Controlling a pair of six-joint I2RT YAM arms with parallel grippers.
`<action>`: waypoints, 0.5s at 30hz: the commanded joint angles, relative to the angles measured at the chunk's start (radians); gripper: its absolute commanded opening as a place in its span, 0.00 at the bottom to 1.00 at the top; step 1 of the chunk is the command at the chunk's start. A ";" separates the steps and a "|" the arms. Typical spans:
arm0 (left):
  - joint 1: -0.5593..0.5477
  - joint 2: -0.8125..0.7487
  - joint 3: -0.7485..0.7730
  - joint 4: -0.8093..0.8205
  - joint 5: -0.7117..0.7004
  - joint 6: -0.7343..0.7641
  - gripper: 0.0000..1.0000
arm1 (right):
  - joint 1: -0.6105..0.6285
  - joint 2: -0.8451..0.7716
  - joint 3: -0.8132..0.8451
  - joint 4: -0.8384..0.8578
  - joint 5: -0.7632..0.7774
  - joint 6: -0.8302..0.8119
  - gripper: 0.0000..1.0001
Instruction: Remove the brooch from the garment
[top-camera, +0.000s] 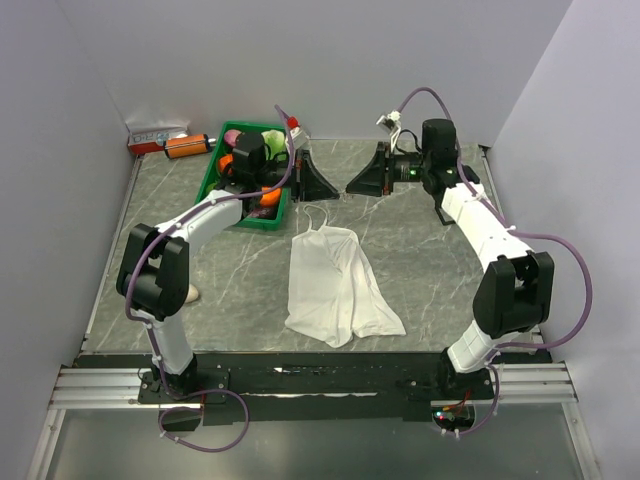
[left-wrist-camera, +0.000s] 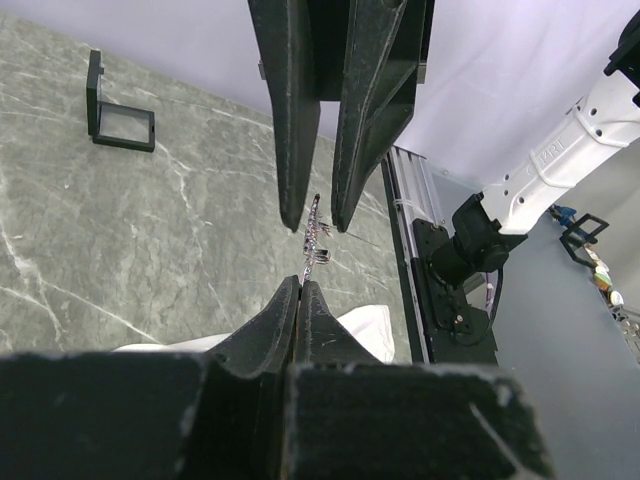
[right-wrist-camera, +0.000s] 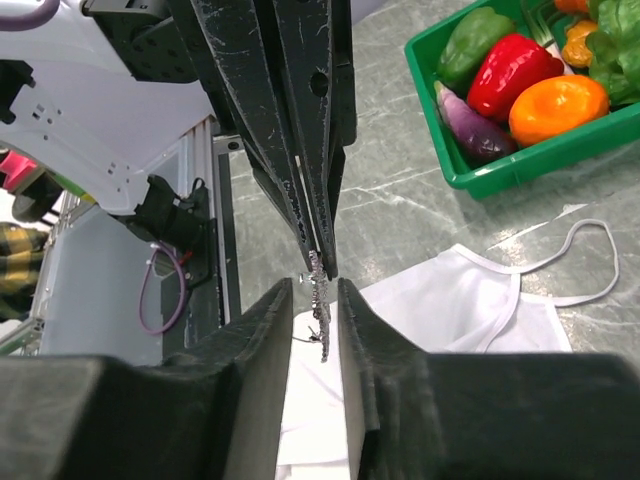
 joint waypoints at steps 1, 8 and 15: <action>0.001 0.000 0.036 0.020 0.028 0.014 0.01 | 0.018 0.014 0.050 0.018 -0.023 -0.028 0.27; 0.002 -0.002 0.047 -0.015 0.008 0.039 0.01 | 0.041 0.012 0.065 -0.028 -0.009 -0.092 0.04; 0.030 -0.008 0.081 -0.176 -0.108 0.158 0.26 | -0.007 -0.009 0.063 0.006 0.043 -0.036 0.00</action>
